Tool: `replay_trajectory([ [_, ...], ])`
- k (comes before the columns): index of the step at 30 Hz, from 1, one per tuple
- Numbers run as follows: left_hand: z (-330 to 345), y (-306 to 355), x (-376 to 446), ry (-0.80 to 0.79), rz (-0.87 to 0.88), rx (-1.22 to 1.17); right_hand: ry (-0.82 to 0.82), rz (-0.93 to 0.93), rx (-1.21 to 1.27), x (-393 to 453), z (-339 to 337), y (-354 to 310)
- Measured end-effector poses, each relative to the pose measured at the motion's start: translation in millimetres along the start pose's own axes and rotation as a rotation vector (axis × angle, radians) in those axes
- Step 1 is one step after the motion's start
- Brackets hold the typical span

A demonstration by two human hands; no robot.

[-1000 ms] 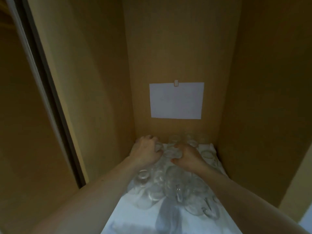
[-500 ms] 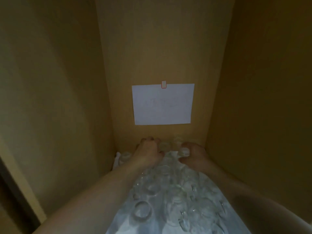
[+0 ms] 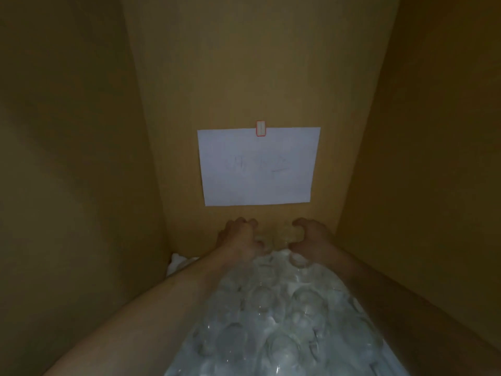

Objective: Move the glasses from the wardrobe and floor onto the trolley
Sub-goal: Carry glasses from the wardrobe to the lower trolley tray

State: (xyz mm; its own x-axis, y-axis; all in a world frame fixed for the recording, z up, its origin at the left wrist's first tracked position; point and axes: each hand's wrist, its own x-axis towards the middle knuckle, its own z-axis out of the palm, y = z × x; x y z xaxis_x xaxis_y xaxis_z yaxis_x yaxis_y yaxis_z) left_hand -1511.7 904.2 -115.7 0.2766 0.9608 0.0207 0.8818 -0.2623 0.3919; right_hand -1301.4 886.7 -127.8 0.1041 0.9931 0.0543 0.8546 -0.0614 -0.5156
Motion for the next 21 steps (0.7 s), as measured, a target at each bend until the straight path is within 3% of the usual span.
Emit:
replay_trajectory([
  [4, 14.3, 4.5, 26.6, -0.036, -0.020, 0.023, -0.029, -0.047, -0.009, 24.4, -1.8, 2.3],
  [12, 49.7, 9.6, 68.0, -0.169, -0.085, -0.078, -0.287, -0.160, -0.232, 67.3, 15.1, 1.3],
  [21, 82.6, 9.0, 96.1, -0.293, -0.093, 0.016, -0.313, -0.223, -0.255, 80.7, 21.6, 9.9],
])
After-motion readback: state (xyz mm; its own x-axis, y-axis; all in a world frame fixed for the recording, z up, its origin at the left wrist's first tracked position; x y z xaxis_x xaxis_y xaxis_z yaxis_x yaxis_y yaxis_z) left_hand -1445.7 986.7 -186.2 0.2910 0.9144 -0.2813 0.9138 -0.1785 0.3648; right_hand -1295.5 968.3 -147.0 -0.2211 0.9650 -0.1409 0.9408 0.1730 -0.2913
